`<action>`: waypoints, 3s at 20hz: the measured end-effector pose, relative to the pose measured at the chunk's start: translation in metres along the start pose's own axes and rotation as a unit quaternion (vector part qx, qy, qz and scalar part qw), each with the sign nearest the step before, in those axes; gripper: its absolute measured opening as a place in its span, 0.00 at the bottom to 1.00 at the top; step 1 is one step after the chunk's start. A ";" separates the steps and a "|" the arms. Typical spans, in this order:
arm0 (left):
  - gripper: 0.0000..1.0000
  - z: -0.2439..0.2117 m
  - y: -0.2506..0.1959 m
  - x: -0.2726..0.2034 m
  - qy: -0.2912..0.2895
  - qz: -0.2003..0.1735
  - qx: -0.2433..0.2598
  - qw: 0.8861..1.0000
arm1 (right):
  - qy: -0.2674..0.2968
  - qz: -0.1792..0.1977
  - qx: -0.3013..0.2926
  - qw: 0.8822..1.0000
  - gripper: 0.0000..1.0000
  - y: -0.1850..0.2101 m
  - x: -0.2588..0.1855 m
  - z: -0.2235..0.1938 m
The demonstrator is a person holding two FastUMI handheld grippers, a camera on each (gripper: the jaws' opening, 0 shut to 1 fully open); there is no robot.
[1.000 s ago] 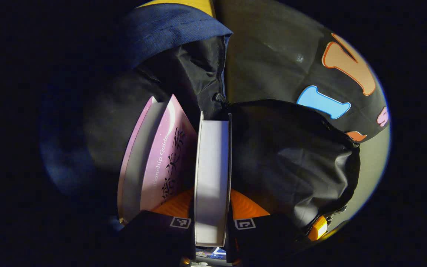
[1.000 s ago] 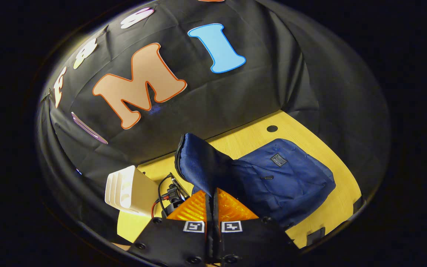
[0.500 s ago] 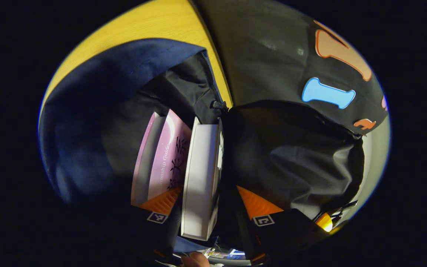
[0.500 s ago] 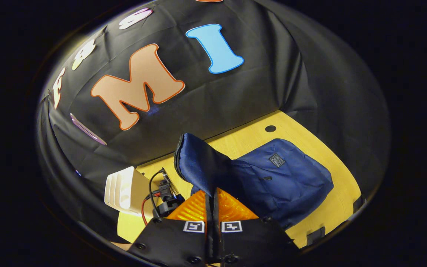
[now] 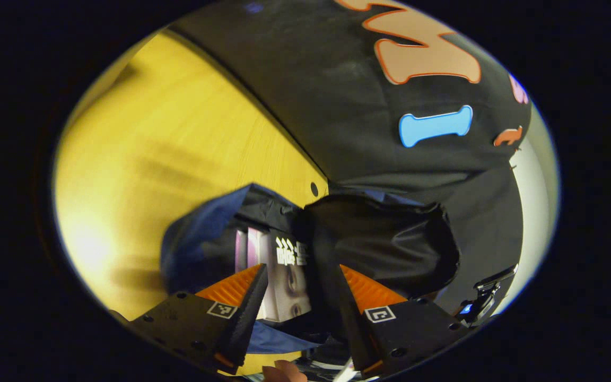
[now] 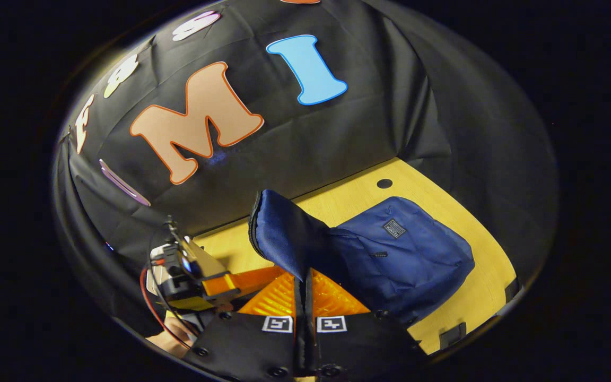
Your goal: Open the schoolbag, grab two books from the bookshelf and put them into the schoolbag.
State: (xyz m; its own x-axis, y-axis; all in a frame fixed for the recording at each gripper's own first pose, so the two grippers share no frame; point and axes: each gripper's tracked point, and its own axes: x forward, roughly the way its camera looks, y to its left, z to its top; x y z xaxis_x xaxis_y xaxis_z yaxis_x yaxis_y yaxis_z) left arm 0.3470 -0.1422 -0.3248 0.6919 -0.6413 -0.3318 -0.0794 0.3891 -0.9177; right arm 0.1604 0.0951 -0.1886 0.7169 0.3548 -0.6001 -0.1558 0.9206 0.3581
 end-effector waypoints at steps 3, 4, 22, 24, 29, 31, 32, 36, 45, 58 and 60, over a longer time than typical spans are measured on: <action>0.75 0.034 -0.003 -0.035 -0.043 0.033 0.088 0.995 | -0.004 -0.003 0.001 1.000 0.02 -0.001 0.000 -0.001; 0.72 0.047 -0.007 -0.049 -0.061 0.044 0.121 0.990 | -0.004 -0.002 0.002 1.000 0.03 0.000 0.000 -0.001; 0.95 0.187 -0.112 -0.290 -0.349 0.210 0.465 0.786 | 0.033 -0.003 -0.058 0.998 0.03 0.027 0.026 -0.057; 0.94 0.191 -0.119 -0.313 -0.365 0.216 0.468 0.775 | 0.042 -0.006 -0.075 0.996 0.02 0.030 0.033 -0.070; 0.94 0.187 -0.127 -0.356 -0.392 0.229 0.473 0.755 | 0.068 -0.015 -0.124 0.990 0.03 0.036 0.047 -0.105; 0.94 0.185 -0.130 -0.369 -0.401 0.229 0.469 0.753 | 0.079 -0.019 -0.145 0.986 0.03 0.035 0.054 -0.120; 0.94 0.186 -0.130 -0.375 -0.405 0.231 0.466 0.752 | 0.085 -0.022 -0.156 0.984 0.03 0.034 0.057 -0.128; 0.95 0.189 -0.133 -0.396 -0.422 0.238 0.456 0.747 | 0.103 -0.034 -0.193 0.975 0.03 0.030 0.069 -0.153; 0.94 0.190 -0.132 -0.425 -0.453 0.251 0.437 0.736 | 0.126 -0.070 -0.216 0.966 0.09 0.011 0.083 -0.187; 0.94 0.185 -0.091 -0.407 -0.425 0.257 0.406 0.767 | 0.071 -0.050 -0.217 0.972 0.86 0.030 0.073 -0.163; 0.94 0.183 -0.087 -0.403 -0.418 0.261 0.409 0.768 | 0.065 -0.050 -0.207 0.975 0.92 0.033 0.070 -0.160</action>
State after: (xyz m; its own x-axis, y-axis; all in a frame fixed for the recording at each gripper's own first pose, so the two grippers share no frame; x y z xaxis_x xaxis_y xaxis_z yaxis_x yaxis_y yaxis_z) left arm 0.2071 0.2033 -0.0711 0.9652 0.2587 -0.0382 -0.2615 0.9536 -0.1495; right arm 0.0965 0.1763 -0.3331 0.6546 0.2524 -0.7126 -0.3698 0.9291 -0.0106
